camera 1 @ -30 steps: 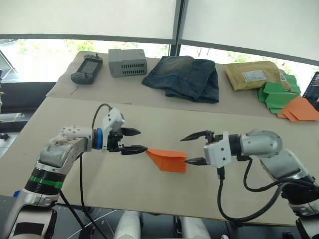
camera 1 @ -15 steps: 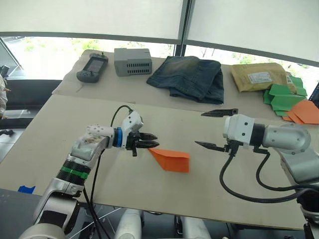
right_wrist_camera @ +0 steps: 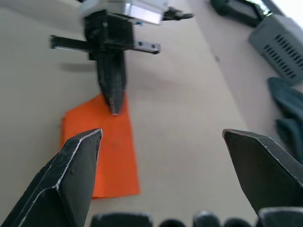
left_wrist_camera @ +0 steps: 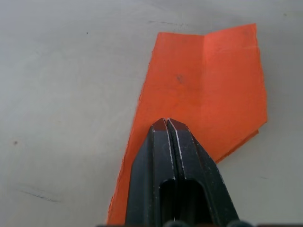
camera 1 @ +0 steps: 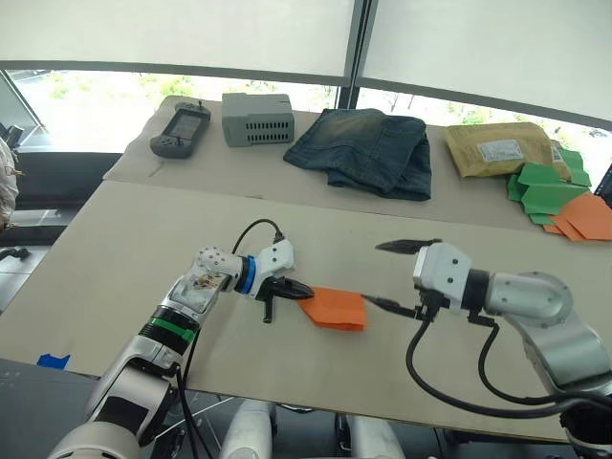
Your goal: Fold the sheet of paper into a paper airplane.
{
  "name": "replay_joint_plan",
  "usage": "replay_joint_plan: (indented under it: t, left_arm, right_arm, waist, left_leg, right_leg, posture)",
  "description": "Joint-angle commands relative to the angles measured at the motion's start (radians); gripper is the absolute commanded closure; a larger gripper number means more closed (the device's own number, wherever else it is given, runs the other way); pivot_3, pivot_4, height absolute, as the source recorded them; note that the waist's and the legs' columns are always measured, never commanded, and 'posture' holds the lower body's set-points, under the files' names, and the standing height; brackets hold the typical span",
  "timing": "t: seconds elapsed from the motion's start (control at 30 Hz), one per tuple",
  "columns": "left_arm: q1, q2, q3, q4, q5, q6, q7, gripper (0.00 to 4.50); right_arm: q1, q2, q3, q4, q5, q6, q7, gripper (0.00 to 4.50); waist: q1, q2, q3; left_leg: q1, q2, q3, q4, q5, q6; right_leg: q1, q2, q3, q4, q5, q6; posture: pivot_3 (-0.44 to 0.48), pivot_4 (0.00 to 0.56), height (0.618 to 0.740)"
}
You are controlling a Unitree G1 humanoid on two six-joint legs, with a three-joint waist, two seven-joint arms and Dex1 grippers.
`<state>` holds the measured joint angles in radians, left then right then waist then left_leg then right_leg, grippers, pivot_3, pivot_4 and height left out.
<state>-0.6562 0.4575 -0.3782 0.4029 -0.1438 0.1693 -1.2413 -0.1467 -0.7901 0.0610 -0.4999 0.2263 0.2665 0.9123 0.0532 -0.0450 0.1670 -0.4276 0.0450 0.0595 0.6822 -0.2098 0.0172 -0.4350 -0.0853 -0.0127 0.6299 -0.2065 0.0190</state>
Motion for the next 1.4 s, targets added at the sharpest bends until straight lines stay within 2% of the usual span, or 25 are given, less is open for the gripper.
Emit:
replay_joint_plan:
  t: [0.03, 0.17, 0.43, 0.53, 0.7, 0.83, 0.9, 1.0, 1.23, 1.4]
  left_arm:
    - [-0.013, -0.013, -0.018, 0.027, 0.055, -0.028, 0.009, 4.46]
    - [-0.002, -0.014, -0.018, 0.022, 0.063, -0.035, -0.006, 4.46]
    - [0.029, -0.006, -0.011, -0.033, 0.049, -0.016, -0.031, 4.46]
    - [0.034, -0.006, -0.011, -0.046, 0.05, -0.013, -0.035, 4.5]
    - [0.034, -0.009, -0.007, -0.05, 0.05, -0.01, -0.035, 4.5]
    - [0.032, -0.01, -0.008, -0.045, 0.053, -0.014, -0.034, 4.5]
    - [0.03, -0.01, -0.009, -0.042, 0.055, -0.017, -0.034, 4.5]
    - [0.033, -0.013, -0.005, -0.039, 0.045, -0.01, -0.041, 4.5]
    - [0.034, -0.003, 0.049, -0.139, -0.104, 0.193, -0.145, 4.5]
    - [0.003, -0.012, 0.095, -0.102, -0.109, 0.221, -0.1, 4.5]
  right_arm:
    - [0.035, -0.015, 0.033, -0.026, -0.019, -0.071, 0.039, 0.0]
    - [0.055, -0.013, 0.079, 0.042, -0.093, -0.157, 0.041, 0.0]
    - [-0.004, 0.034, 0.142, 0.217, -0.192, -0.291, 0.033, 0.0]
    - [-0.034, 0.051, 0.166, 0.264, -0.216, -0.328, 0.037, 0.81]
    - [-0.073, 0.073, 0.174, 0.326, -0.193, -0.347, 0.074, 2.55]
    - [-0.114, 0.105, 0.167, 0.389, -0.131, -0.306, 0.117, 3.98]
    - [-0.137, 0.123, 0.153, 0.413, -0.074, -0.218, 0.141, 4.45]
    - [-0.165, 0.137, 0.141, 0.423, 0.02, -0.026, 0.18, 4.45]
    - [-0.21, 0.126, 0.17, 0.395, 0.17, 0.336, 0.265, 4.45]
    - [-0.269, 0.161, 0.188, 0.478, 0.164, 0.395, 0.261, 4.45]
  waist:
    - [0.0, 0.0, 0.0]
    - [-0.001, 0.0, 0.0]
    - [-0.005, 0.0, 0.0]
    - [-0.011, 0.0, 0.0]
    - [-0.014, 0.0, 0.0]
    - [-0.014, 0.0, 0.0]
    - [-0.014, 0.0, 0.0]
    - [-0.015, 0.0, 0.0]
    - [-0.022, 0.0, 0.0]
    - [-0.032, 0.0, 0.0]
  left_leg:
    - [0.001, 0.0, 0.0, 0.0, 0.0, 0.0]
    - [0.005, 0.0, 0.001, 0.0, 0.0, 0.0]
    - [0.004, -0.001, 0.001, 0.0, 0.0, 0.0]
    - [0.004, -0.001, 0.001, 0.0, 0.0, 0.0]
    - [0.004, -0.001, 0.001, -0.001, 0.0, 0.0]
    - [0.004, -0.001, 0.001, -0.001, 0.0, 0.0]
    - [0.004, -0.001, 0.001, -0.001, 0.0, 0.0]
    - [0.004, 0.0, 0.001, 0.0, 0.0, 0.0]
    - [0.003, 0.0, 0.001, -0.001, 0.0, 0.001]
    - [0.001, 0.001, 0.0, -0.001, 0.0, 0.001]
  right_leg:
    - [0.001, 0.0, 0.0, 0.0, 0.0, 0.0]
    - [0.005, -0.002, -0.001, -0.001, 0.0, 0.0]
    - [0.005, -0.003, -0.002, -0.001, 0.0, 0.001]
    - [0.005, -0.003, -0.001, -0.001, -0.001, 0.001]
    - [0.005, -0.002, -0.001, -0.001, -0.001, 0.001]
    - [0.005, -0.003, -0.001, -0.001, 0.0, 0.001]
    - [0.005, -0.002, -0.001, -0.001, 0.0, 0.001]
    - [0.005, -0.002, -0.001, -0.001, 0.0, 0.001]
    - [0.003, -0.002, -0.001, -0.001, 0.0, 0.0]
    - [0.0, -0.001, -0.001, 0.001, 0.0, 0.001]
  posture:
    - [0.0, 0.15, 0.716]
    - [0.0, 0.15, 0.716]
    - [0.0, 0.15, 0.716]
    - [0.0, 0.15, 0.716]
    - [0.0, 0.15, 0.716]
    - [0.0, 0.15, 0.716]
    - [0.0, 0.15, 0.716]
    - [0.0, 0.15, 0.716]
    - [0.0, 0.15, 0.716]
    - [0.0, 0.15, 0.716]
